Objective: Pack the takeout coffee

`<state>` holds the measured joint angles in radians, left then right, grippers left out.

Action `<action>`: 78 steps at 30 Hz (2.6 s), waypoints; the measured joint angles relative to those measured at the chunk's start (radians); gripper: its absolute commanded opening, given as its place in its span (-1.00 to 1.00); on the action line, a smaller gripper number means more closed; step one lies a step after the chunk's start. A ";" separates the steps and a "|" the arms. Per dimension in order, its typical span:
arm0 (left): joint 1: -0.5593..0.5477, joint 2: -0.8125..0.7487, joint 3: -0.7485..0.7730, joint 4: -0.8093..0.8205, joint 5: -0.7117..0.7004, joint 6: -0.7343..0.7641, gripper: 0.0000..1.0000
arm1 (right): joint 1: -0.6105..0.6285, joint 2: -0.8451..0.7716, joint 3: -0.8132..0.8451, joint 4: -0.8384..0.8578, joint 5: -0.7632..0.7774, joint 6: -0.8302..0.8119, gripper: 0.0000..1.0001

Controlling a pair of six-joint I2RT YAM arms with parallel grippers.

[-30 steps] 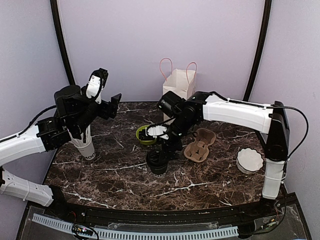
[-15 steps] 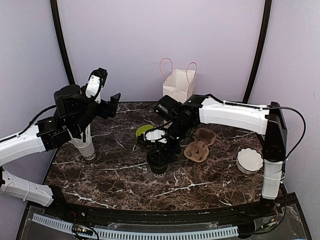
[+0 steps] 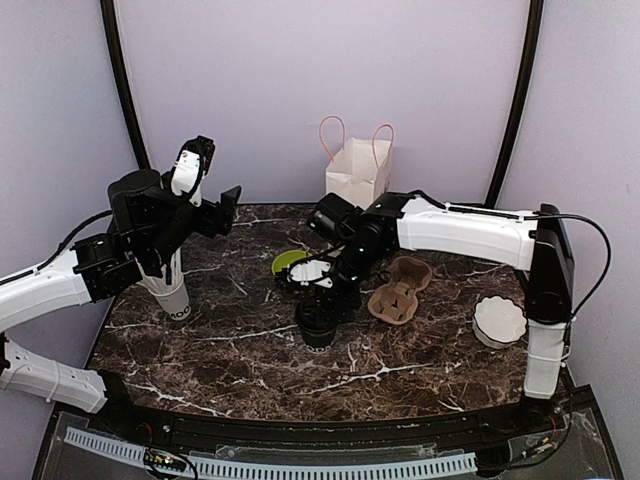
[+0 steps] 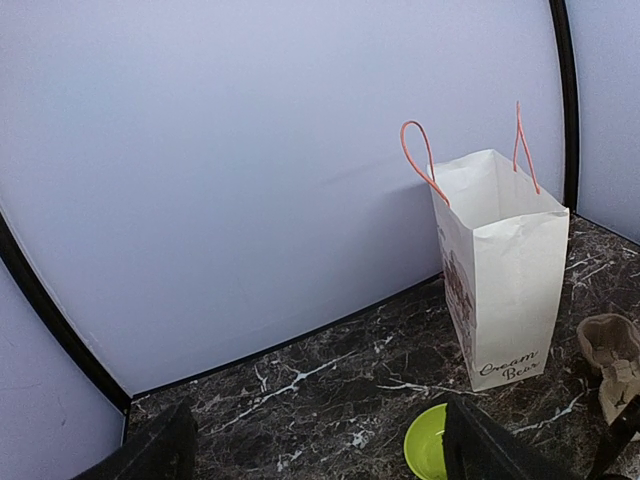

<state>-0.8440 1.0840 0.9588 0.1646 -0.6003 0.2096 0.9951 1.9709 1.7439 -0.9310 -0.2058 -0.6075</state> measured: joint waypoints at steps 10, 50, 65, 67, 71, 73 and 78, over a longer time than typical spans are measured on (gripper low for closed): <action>0.003 0.002 0.000 0.000 0.000 0.000 0.75 | 0.006 0.000 -0.007 0.011 0.006 0.018 0.40; 0.004 0.043 0.014 -0.056 0.043 -0.012 0.75 | -0.928 -0.174 -0.124 -0.011 0.051 0.183 0.36; 0.005 0.160 0.116 -0.189 0.184 -0.016 0.77 | -0.940 -0.026 0.001 -0.089 0.045 0.228 0.67; 0.005 0.185 0.143 -0.230 0.223 -0.031 0.76 | -0.942 -0.018 0.017 -0.101 0.045 0.232 0.71; 0.005 0.222 0.201 -0.311 0.291 -0.076 0.75 | -0.944 -0.010 0.058 -0.141 0.043 0.236 0.75; 0.005 0.237 0.239 -0.354 0.315 -0.108 0.73 | -0.944 -0.011 0.088 -0.156 0.038 0.243 0.76; 0.005 0.278 0.341 -0.415 0.335 -0.181 0.69 | -0.944 -0.052 0.117 -0.163 0.016 0.250 0.74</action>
<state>-0.8394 1.3621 1.2995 -0.2501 -0.2657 0.0284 0.0513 1.9186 1.8610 -1.0935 -0.1894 -0.3576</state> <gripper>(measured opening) 0.860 0.877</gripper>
